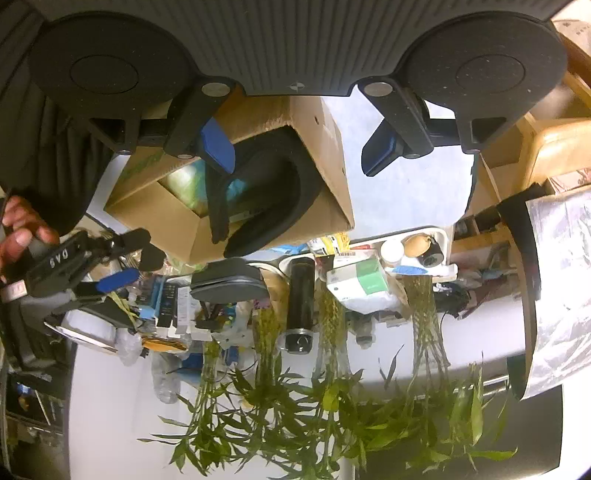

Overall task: Organize soft objects
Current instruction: 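Carry the pad and soap packet over the box and open both tools, then move both tools from the box back toward the brown drawstring pouch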

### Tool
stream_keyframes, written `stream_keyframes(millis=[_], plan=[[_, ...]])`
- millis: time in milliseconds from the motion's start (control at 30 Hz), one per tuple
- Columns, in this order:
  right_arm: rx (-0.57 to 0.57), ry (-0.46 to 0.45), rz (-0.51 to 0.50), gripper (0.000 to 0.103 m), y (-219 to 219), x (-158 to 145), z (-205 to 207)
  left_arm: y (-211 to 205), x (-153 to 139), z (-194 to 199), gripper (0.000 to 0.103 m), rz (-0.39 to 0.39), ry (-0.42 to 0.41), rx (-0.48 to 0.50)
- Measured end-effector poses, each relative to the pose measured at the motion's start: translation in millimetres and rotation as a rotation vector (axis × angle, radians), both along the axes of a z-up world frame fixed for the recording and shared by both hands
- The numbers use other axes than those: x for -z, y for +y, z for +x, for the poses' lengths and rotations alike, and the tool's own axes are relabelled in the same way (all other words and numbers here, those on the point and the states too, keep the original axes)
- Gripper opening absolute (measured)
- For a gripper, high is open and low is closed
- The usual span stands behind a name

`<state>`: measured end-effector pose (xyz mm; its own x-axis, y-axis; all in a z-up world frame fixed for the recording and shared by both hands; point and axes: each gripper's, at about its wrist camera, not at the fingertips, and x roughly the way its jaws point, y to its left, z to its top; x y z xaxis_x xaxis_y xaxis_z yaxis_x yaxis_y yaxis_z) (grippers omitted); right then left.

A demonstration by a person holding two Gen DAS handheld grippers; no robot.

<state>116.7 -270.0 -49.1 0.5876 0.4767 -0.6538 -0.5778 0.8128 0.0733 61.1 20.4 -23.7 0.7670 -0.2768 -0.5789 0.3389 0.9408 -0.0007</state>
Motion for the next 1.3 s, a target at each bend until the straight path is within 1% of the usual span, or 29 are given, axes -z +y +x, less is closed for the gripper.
stream_keyframes(millis=[167, 333, 467, 633, 767, 1033, 1133, 1300], plan=[[0.055, 0.035, -0.012, 0.103, -5, 5, -4, -1, 2, 4, 0.075, 0.013, 0.013, -0.009], [0.127, 0.096, -0.011, 0.103, -16, 11, -2, -5, 5, 9, 0.075, 0.022, 0.033, -0.018], [0.151, 0.122, -0.019, 0.103, -21, 21, -3, -10, 9, 14, 0.075, 0.045, 0.055, -0.019], [0.159, 0.146, -0.008, 0.103, -26, 27, -4, -15, 13, 17, 0.075, 0.055, 0.075, -0.004], [0.153, 0.139, -0.005, 0.103, -24, 24, -3, -18, 13, 22, 0.075, 0.060, 0.080, 0.004], [0.130, 0.135, -0.015, 0.103, -14, 18, 7, -20, 9, 38, 0.075, 0.023, 0.068, -0.002], [0.124, 0.122, -0.018, 0.103, -13, 7, 16, -20, 4, 47, 0.075, 0.019, 0.058, 0.001], [0.123, 0.081, -0.030, 0.103, -15, -17, 32, -18, -14, 60, 0.075, 0.012, 0.014, -0.005]])
